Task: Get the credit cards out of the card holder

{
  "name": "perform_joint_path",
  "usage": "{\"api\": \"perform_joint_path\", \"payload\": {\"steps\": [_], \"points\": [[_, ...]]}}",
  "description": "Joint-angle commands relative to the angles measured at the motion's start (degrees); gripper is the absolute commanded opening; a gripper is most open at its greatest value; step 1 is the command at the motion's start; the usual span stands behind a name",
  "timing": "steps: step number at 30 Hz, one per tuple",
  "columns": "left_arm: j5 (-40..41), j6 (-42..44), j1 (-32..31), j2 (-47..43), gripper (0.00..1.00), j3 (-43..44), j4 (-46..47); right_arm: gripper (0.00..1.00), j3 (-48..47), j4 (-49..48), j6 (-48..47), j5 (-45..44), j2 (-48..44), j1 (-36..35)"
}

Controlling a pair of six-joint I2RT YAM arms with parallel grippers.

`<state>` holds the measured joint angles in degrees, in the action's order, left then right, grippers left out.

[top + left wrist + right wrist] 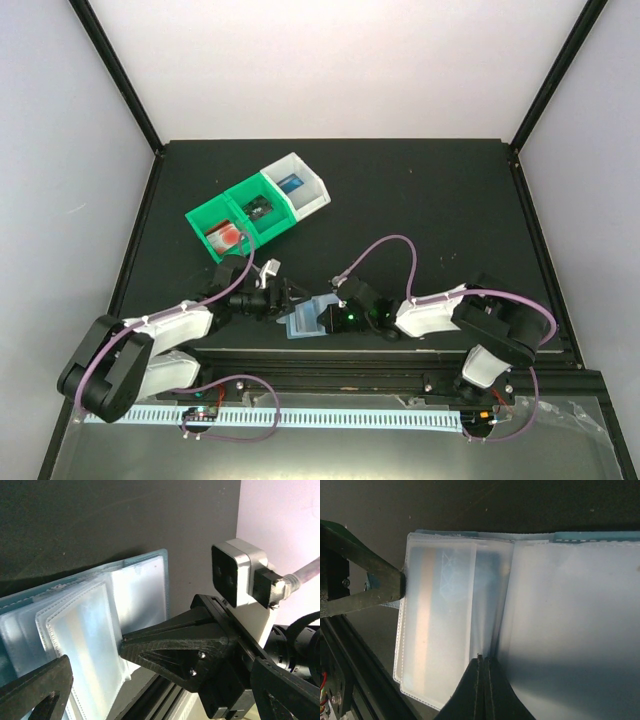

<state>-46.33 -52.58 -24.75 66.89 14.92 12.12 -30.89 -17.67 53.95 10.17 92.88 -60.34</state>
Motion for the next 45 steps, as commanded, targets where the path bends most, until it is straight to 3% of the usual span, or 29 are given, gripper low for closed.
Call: {"api": "perform_joint_path", "payload": {"steps": [1, 14, 19, 32, 40, 45], "points": [[1.0, 0.7, -0.7, 1.2, 0.99, 0.0, 2.7, 0.01, 2.4, -1.6, 1.0, -0.8, -0.7, 0.1], [-0.5, -0.1, -1.6, 5.0, 0.97, -1.2, 7.8, 0.01, 3.5, -4.9, 1.9, 0.2, -0.1, 0.5], [-2.0, -1.1, -2.0, 4.1, 0.85, -1.0, 8.8, 0.01, 3.5, -4.8, 1.4, 0.2, -0.9, 0.6], [1.4, 1.1, -2.9, -1.0, 0.51, 0.3, 1.0, 0.04, 4.0, -7.9, 2.1, 2.0, -2.3, 0.6], [2.5, 0.2, -4.4, 1.4, 0.47, 0.4, 2.4, 0.07, 4.4, -9.7, 2.5, 3.5, -2.6, 0.6], [3.1, -0.4, -5.9, 1.7, 0.5, 1.8, 2.2, 0.11, 4.4, -9.9, 2.4, 3.6, -2.4, 0.7]]}}
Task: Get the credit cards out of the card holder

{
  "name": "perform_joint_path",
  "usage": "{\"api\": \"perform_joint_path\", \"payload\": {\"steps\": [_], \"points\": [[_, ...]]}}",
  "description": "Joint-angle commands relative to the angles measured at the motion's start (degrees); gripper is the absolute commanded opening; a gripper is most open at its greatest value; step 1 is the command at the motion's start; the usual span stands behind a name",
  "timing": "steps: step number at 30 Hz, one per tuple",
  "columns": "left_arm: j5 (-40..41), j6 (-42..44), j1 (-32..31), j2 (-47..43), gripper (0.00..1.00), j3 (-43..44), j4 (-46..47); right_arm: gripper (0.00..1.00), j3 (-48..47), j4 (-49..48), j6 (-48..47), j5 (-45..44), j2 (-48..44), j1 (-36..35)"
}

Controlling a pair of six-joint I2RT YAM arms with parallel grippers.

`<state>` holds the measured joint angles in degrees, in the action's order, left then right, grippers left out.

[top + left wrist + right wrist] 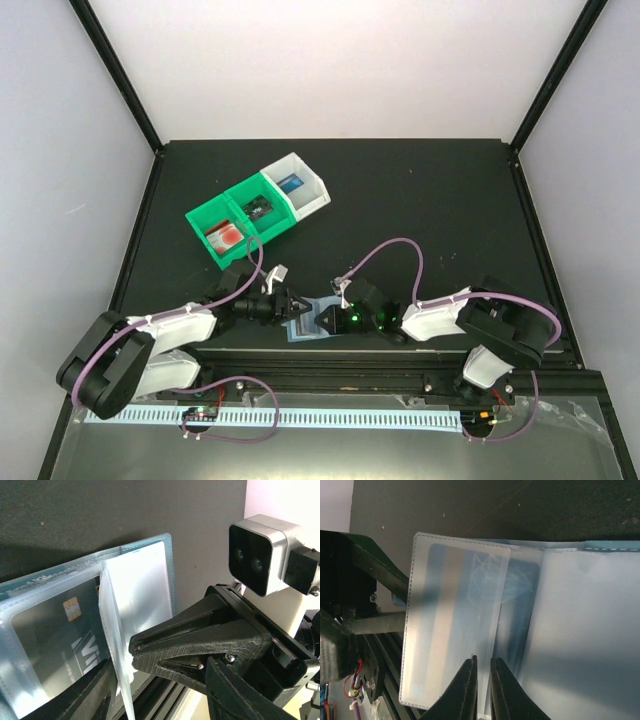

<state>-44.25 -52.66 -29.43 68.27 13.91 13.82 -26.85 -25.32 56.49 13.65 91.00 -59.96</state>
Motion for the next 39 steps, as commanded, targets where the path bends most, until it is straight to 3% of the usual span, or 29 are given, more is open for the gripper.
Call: {"api": "perform_joint_path", "payload": {"steps": [1, 19, 32, 39], "points": [[1.3, -0.2, -1.6, 0.4, 0.51, 3.1, 0.0, 0.12, 0.3, -1.4, -0.6, -0.3, -1.1, 0.4], [5.5, -1.4, -7.8, 3.6, 0.53, 8.4, 0.0, 0.18, 5.4, 15.6, -8.1, -10.4, -21.0, 4.1], [7.9, 0.2, -9.3, 6.2, 0.53, 9.0, -0.7, 0.23, 5.2, 17.0, -8.1, -10.5, -24.1, 4.1], [3.7, -2.9, -9.6, 8.4, 0.53, 9.4, 7.2, 0.24, 4.7, 18.1, -8.0, -11.6, -25.3, 4.1]]}}
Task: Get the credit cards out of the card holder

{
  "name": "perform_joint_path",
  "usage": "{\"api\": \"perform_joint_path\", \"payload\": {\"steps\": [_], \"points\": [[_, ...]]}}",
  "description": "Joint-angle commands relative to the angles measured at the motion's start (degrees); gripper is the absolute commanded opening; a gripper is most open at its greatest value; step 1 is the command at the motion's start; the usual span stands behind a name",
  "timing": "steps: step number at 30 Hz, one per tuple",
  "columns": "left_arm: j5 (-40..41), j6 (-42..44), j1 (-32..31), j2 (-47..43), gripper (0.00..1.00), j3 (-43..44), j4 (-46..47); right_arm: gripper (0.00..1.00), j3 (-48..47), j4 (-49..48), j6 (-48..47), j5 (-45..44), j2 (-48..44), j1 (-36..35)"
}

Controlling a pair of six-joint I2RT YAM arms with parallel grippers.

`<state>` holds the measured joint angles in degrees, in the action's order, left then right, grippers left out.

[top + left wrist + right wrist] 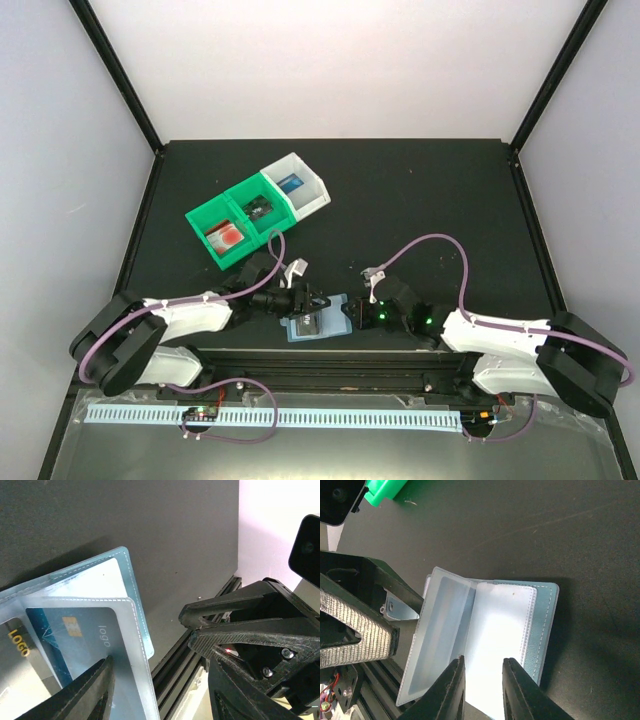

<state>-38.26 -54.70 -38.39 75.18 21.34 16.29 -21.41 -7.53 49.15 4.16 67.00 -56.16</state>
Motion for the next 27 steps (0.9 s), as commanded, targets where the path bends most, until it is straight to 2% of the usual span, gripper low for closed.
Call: {"api": "perform_joint_path", "payload": {"steps": [1, 8, 13, 21, 27], "points": [[-2.3, -0.4, -0.6, 1.4, 0.53, 2.4, 4.0, 0.24, -0.7, 0.4, -0.6, -2.1, -1.4, 0.3], [-0.7, 3.5, -0.5, 0.7, 0.54, 3.6, -1.8, 0.25, -2.2, 2.0, -1.2, -2.0, -2.1, 0.3], [-1.6, 3.0, -0.4, 1.8, 0.55, 3.7, -0.7, 0.25, -1.9, 1.7, -1.1, -2.2, -3.1, 0.3], [5.0, 6.3, -0.3, 1.5, 0.55, 4.3, -8.3, 0.26, -3.7, 1.0, -2.6, 0.9, 0.7, 0.3], [7.3, 6.9, 0.0, 2.1, 0.48, 3.4, -8.8, 0.25, -6.5, 2.8, -4.4, 1.4, 4.4, 0.4]]}}
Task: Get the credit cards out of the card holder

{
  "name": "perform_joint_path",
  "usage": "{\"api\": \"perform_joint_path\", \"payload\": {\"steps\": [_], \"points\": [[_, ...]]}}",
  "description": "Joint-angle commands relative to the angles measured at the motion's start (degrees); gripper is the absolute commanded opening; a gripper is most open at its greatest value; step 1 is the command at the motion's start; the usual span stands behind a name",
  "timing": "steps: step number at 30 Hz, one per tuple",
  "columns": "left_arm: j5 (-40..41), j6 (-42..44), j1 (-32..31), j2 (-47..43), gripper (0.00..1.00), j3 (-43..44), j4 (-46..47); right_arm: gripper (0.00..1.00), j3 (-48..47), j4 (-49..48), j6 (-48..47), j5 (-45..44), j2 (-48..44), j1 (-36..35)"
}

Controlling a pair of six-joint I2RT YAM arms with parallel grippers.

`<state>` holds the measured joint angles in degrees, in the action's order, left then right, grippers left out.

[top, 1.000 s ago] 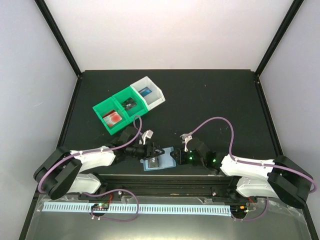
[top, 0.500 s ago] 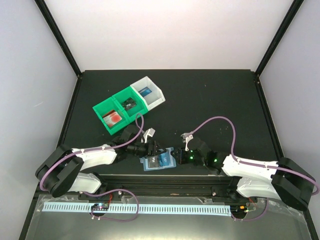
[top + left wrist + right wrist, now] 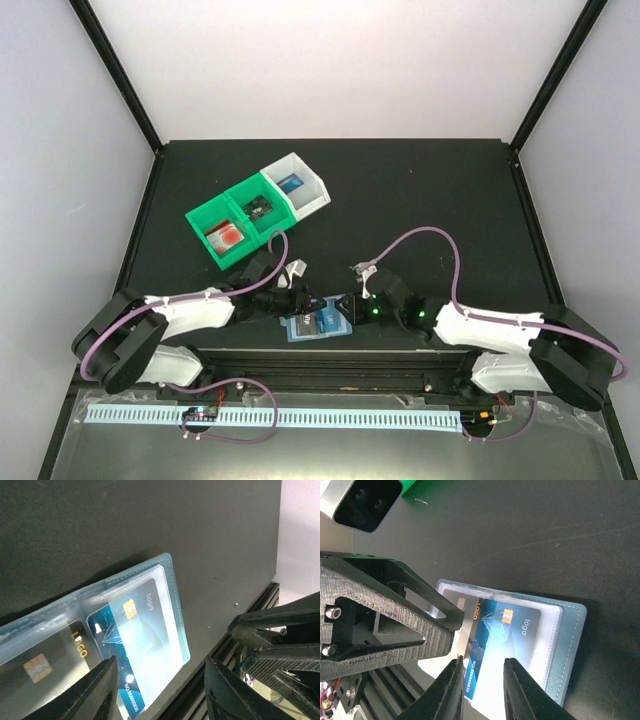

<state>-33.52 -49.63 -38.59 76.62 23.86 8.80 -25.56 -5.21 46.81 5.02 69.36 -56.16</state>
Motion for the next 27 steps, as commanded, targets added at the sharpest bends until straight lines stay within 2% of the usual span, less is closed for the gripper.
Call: {"api": "perform_joint_path", "payload": {"steps": [1, 10, 27], "points": [[2.4, 1.7, 0.3, 1.5, 0.48, 0.8, -1.0, 0.24, -2.6, 0.4, -2.1, 0.7, 2.8, 0.4], [1.9, 0.4, 0.3, 4.6, 0.4, -0.7, 2.3, 0.18, -2.9, -2.8, -2.3, 2.0, 9.7, 0.4], [1.1, -1.6, 0.3, 7.1, 0.35, -1.7, 6.4, 0.14, 0.4, -6.1, -0.6, 2.5, 15.7, 0.4]]}}
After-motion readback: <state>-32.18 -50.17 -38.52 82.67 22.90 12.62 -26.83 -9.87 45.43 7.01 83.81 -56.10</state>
